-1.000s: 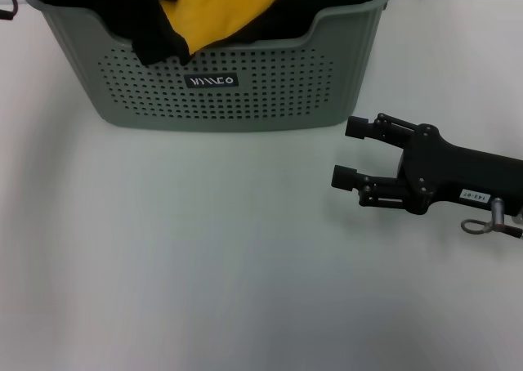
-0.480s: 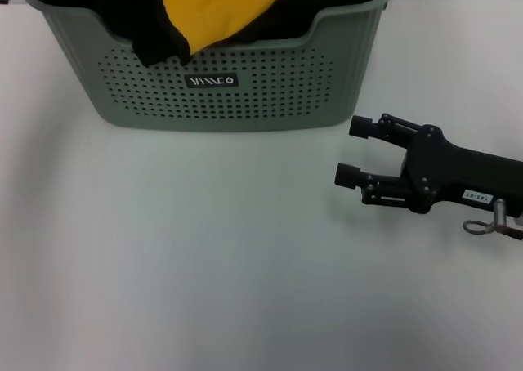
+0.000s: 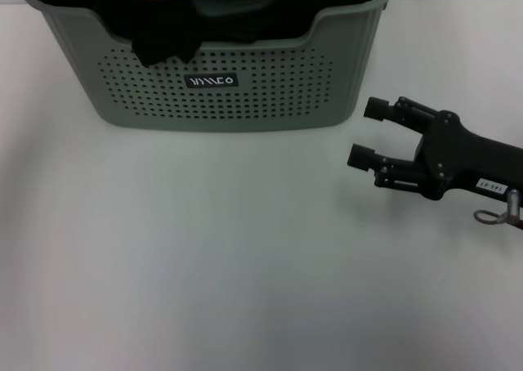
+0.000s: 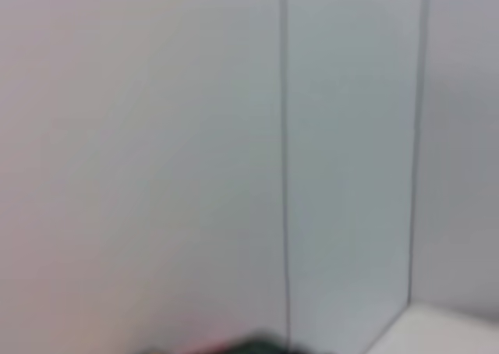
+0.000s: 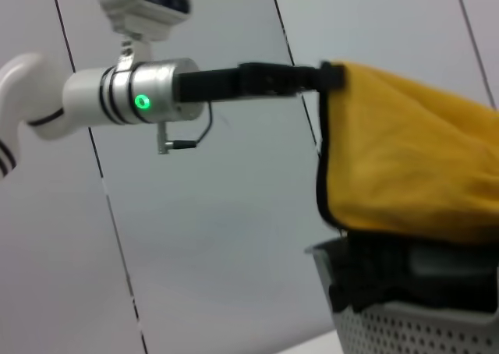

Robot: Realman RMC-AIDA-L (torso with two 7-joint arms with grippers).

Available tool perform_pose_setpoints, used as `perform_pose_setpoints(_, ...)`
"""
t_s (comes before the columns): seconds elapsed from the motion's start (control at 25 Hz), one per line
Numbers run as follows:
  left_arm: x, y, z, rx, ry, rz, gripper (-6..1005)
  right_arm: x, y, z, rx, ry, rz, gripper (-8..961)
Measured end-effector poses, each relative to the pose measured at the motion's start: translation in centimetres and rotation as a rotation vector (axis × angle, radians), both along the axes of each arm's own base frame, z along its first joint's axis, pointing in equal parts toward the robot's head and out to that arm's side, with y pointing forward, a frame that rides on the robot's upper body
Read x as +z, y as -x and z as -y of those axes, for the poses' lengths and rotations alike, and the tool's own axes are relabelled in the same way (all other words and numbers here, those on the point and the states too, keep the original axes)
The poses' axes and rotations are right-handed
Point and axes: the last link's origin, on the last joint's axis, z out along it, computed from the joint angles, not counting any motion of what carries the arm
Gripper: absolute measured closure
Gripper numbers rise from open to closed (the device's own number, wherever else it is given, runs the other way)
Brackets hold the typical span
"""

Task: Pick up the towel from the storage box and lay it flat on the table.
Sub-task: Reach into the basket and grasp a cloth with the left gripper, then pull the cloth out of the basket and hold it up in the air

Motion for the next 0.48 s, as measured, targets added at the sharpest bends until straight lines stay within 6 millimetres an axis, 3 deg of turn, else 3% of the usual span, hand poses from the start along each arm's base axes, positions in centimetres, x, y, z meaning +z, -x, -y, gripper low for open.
perform_pose_setpoints(0.28, 3.0, -1.5, 3.3, -0.282, -0.066, 0.204, 984, 1.6, 0.3, 0.9, 0.068, -0.094, -0.092, 80)
perform_pose_setpoints(0.48, 4.7, -1.9, 5.7, -0.438, -0.06, 0.256, 984, 3.4, 0.6, 2.1, 0.145, -0.154, -0.186, 80)
